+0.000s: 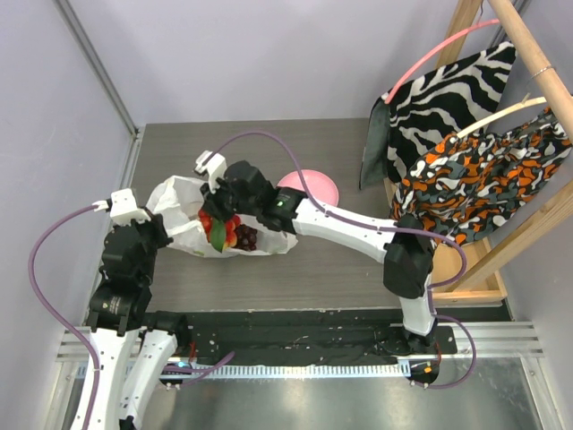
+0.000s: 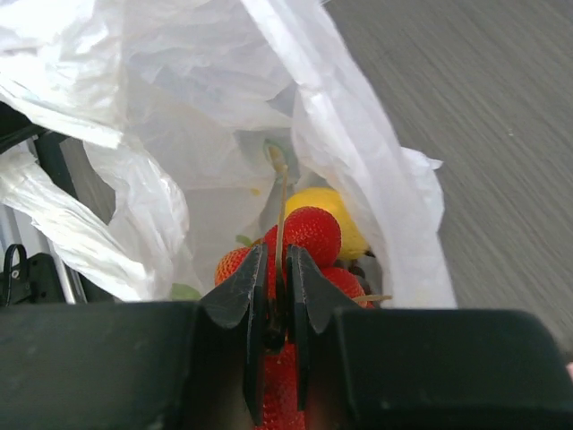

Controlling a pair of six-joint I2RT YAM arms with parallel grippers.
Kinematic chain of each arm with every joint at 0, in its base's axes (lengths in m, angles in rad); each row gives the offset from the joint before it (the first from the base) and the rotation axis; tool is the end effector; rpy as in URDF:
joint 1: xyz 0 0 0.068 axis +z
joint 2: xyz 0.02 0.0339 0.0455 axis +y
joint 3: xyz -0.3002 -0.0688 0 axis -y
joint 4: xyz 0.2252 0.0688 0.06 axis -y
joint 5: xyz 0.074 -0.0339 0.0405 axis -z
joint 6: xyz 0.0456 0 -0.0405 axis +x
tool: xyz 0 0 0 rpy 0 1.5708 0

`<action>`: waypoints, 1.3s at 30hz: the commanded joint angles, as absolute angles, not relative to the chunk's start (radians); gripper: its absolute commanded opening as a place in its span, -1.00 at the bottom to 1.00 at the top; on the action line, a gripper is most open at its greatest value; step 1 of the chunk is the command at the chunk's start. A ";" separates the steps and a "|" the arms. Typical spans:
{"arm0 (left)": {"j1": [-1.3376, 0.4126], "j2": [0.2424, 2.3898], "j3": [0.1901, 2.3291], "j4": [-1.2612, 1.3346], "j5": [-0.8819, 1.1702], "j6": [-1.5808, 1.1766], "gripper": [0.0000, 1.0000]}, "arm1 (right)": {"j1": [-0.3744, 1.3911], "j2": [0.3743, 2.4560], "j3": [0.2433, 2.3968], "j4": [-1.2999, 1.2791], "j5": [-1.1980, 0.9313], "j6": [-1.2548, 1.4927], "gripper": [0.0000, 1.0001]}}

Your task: Place the fruits into the plastic bag

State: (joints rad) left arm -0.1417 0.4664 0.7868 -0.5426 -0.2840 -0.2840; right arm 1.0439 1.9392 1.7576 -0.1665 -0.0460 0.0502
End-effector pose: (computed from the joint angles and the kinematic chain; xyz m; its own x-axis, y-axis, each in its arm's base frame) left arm 0.0628 0.0040 0.3504 -0.1716 -0.2472 -0.9536 -0.1907 0.9580 -0.2140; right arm 0.2359 0.4098 0.3711 -0.2157 -0.2711 -0.9380 -0.8755 0.4792 0.0628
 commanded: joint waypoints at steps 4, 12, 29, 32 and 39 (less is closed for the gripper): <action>-0.141 0.462 0.782 -0.509 -0.264 -0.285 -0.99 | 1.051 2.022 1.885 -0.100 0.047 0.020 -0.98; -0.144 0.463 0.782 -0.509 -0.259 -0.285 -1.00 | 1.023 2.131 2.075 -0.123 0.153 -0.060 -0.98; -0.144 0.463 0.782 -0.509 -0.264 -0.285 -0.99 | 1.117 2.187 1.964 0.116 0.055 0.126 -0.98; -0.144 0.465 0.782 -0.509 -0.264 -0.285 -1.00 | 1.123 2.204 1.941 0.175 0.077 0.138 -0.98; -0.144 0.465 0.784 -0.511 -0.265 -0.284 -0.99 | 1.123 2.235 1.973 0.163 0.173 0.104 -0.36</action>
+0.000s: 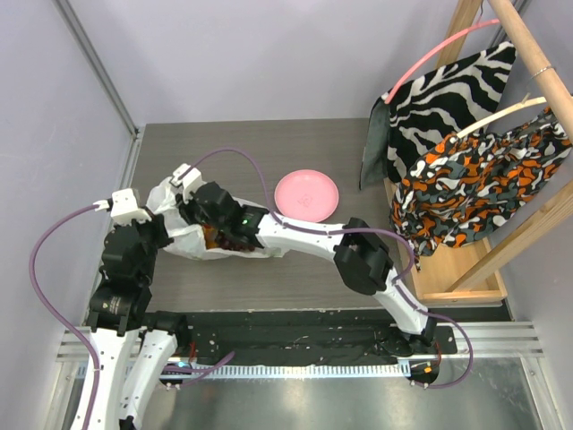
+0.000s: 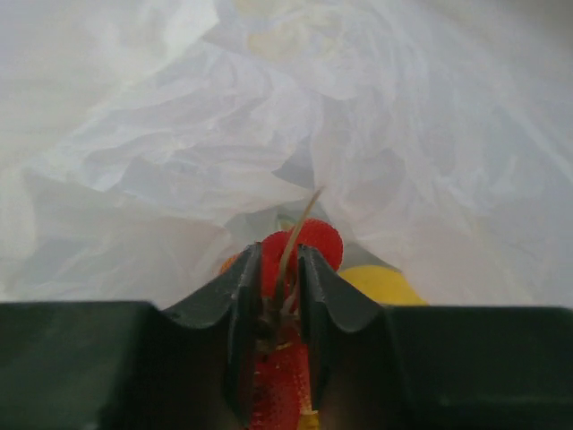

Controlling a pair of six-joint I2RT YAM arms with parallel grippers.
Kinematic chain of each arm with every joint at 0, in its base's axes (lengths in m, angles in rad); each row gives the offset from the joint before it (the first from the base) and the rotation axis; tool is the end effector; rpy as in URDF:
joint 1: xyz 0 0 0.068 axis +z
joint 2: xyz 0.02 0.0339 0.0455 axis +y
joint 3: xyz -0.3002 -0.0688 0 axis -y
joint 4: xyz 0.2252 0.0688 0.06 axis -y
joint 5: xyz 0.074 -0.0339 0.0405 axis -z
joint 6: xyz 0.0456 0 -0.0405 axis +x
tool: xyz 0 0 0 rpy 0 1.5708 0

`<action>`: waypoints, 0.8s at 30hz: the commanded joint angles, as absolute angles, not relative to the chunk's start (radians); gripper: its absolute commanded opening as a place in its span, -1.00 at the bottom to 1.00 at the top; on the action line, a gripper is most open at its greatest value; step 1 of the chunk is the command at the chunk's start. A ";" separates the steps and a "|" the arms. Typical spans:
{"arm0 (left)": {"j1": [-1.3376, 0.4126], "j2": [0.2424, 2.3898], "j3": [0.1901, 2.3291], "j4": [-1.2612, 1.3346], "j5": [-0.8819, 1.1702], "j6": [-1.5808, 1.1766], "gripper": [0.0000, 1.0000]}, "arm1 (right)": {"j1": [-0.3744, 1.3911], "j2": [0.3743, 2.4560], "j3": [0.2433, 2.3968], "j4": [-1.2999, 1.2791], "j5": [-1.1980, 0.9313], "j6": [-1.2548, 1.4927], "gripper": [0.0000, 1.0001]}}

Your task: Place the fruits into the plastic bag

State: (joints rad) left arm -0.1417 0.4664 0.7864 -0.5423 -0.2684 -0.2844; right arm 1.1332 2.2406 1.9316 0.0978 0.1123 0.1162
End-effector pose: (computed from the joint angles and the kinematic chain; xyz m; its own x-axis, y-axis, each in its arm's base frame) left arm 0.0629 0.0032 0.3503 -0.1759 -0.2482 -0.9526 -0.1763 0.9600 -0.2176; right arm 0.2402 0.5013 0.3125 -0.1872 -0.1283 -0.9739 -0.8376 0.5388 0.0900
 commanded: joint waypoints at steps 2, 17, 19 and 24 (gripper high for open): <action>-0.144 0.463 0.784 -0.511 -0.271 -0.284 -0.99 | 1.123 2.214 1.956 0.159 0.167 0.091 0.03; -0.144 0.462 0.785 -0.514 -0.288 -0.287 -1.00 | 1.123 1.990 1.665 0.274 0.040 0.078 0.74; -0.144 0.462 0.787 -0.520 -0.310 -0.294 -1.00 | 1.124 1.902 1.591 0.319 0.012 0.090 0.75; -0.144 0.462 0.790 -0.526 -0.359 -0.307 -1.00 | 1.124 1.731 1.375 0.405 -0.054 0.109 0.75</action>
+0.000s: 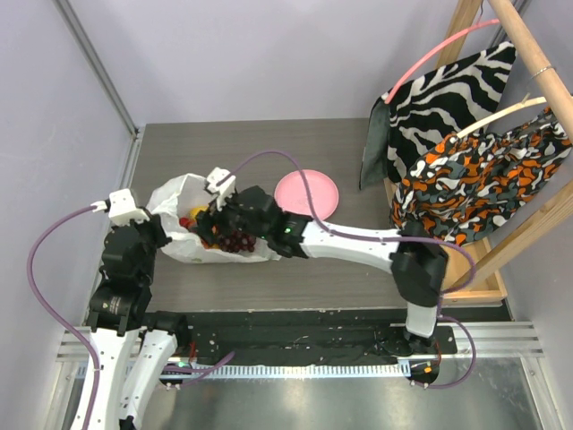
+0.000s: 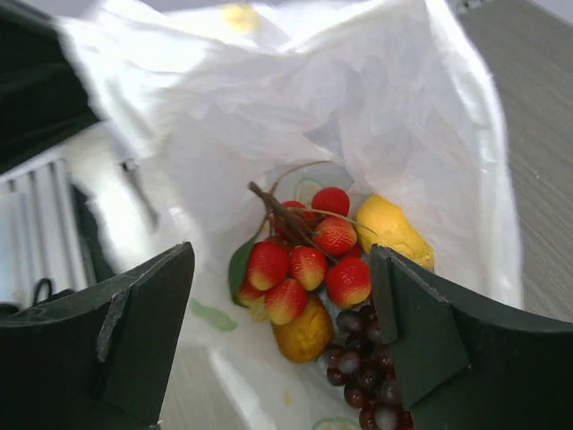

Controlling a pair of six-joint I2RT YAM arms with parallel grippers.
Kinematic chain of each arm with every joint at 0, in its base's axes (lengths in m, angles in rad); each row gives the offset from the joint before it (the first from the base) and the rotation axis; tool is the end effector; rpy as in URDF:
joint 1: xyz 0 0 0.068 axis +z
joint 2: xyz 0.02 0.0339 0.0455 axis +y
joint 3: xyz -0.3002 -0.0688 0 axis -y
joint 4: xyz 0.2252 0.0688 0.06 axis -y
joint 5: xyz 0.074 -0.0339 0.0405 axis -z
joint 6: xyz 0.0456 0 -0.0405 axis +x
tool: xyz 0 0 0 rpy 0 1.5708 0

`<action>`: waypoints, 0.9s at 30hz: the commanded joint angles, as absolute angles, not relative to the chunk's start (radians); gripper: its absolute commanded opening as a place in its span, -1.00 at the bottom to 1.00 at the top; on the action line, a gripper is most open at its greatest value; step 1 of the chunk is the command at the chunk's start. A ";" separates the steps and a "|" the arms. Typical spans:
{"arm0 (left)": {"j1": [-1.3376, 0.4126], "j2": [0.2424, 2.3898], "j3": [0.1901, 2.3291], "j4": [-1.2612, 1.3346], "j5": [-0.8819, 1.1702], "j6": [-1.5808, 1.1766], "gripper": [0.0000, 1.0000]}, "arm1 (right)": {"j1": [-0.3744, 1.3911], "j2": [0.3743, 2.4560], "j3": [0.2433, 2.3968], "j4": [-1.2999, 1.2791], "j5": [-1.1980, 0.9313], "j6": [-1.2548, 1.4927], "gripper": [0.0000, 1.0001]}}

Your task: Place the fruits into the plastic bag

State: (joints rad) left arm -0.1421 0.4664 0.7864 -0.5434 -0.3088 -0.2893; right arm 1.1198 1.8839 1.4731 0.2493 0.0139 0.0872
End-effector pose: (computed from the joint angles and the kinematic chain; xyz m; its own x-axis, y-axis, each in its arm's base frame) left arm 0.0626 0.0050 0.3503 -0.1650 -0.2510 -0.9538 -0.2144 0.9531 -0.2137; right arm 0.2015 0.4146 0.3450 -0.1477 -0.1051 -0.9834 -0.8844 0.4591 0.0837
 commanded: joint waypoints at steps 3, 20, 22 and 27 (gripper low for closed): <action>-0.143 0.459 0.792 -0.528 -0.357 -0.308 -0.99 | 1.124 1.645 1.301 0.391 -0.017 0.112 0.75; -0.144 0.497 0.795 -0.526 -0.348 -0.313 -0.99 | 1.126 1.338 0.946 0.175 0.407 0.112 0.71; -0.144 0.502 0.795 -0.528 -0.350 -0.313 -0.99 | 1.126 1.354 0.946 0.160 0.393 0.118 0.71; -0.143 0.512 0.798 -0.529 -0.353 -0.311 -0.99 | 1.126 1.377 0.925 0.169 0.336 0.146 0.64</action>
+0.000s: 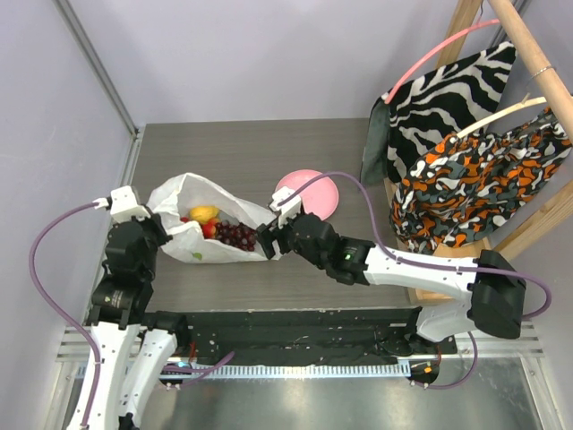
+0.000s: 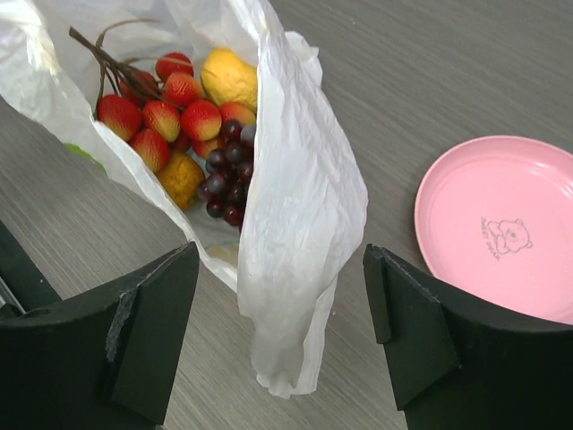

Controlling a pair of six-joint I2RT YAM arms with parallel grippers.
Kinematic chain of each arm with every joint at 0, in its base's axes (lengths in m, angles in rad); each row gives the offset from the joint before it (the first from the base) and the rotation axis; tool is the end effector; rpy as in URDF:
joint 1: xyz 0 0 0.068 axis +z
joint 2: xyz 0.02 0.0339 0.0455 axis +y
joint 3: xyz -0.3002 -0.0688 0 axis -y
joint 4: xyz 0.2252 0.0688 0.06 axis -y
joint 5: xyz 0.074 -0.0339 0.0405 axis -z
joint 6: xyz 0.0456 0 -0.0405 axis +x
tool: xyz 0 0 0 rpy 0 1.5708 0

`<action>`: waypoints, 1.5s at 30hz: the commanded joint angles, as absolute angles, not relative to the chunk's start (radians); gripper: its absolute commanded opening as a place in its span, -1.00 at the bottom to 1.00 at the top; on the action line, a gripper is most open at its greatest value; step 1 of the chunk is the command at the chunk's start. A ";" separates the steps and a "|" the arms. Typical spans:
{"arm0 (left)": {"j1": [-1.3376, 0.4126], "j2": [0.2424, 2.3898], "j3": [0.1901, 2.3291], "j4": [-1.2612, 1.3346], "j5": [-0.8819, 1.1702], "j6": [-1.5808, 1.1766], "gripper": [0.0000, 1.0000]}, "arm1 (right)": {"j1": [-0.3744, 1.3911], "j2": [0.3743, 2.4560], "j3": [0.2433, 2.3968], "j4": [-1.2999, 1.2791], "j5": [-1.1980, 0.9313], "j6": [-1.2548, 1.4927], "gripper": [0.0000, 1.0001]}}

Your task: Place the fruits into the plastic bag

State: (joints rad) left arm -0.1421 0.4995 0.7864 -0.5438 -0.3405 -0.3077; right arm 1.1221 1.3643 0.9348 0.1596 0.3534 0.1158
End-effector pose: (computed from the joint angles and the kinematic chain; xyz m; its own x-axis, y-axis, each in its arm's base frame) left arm 0.0701 0.0054 0.3488 -0.1833 -0.2622 -0.9475 -0.2537 0.9438 -0.2121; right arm 0.1447 0.2641 0.3370 -0.1958 -0.1569 -0.9680 -0.6826 0.7305 0.0197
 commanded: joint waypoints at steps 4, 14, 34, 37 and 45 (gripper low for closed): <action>-0.143 0.532 0.802 -0.535 -0.351 -0.314 -0.99 | 1.126 1.422 0.928 0.140 0.311 0.166 0.45; -0.141 0.773 1.011 -0.570 -0.333 -0.333 -0.99 | 1.127 1.393 1.170 -0.169 0.314 0.091 -0.98; -0.112 1.146 1.617 -0.988 -0.427 -0.060 -0.95 | 1.126 1.525 1.665 -0.379 0.480 0.092 -0.98; -0.112 1.167 1.597 -0.986 -0.378 -0.080 -0.94 | 1.126 1.517 1.614 -0.379 0.505 0.110 -0.98; -0.112 1.174 1.589 -0.974 -0.290 -0.109 -0.71 | 1.124 1.528 1.608 -0.379 0.540 0.115 -0.98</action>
State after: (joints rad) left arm -0.1173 1.1946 1.5776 -0.9920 -0.3428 -0.0998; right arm 1.1236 1.5532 1.5822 -0.4175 0.4873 0.1005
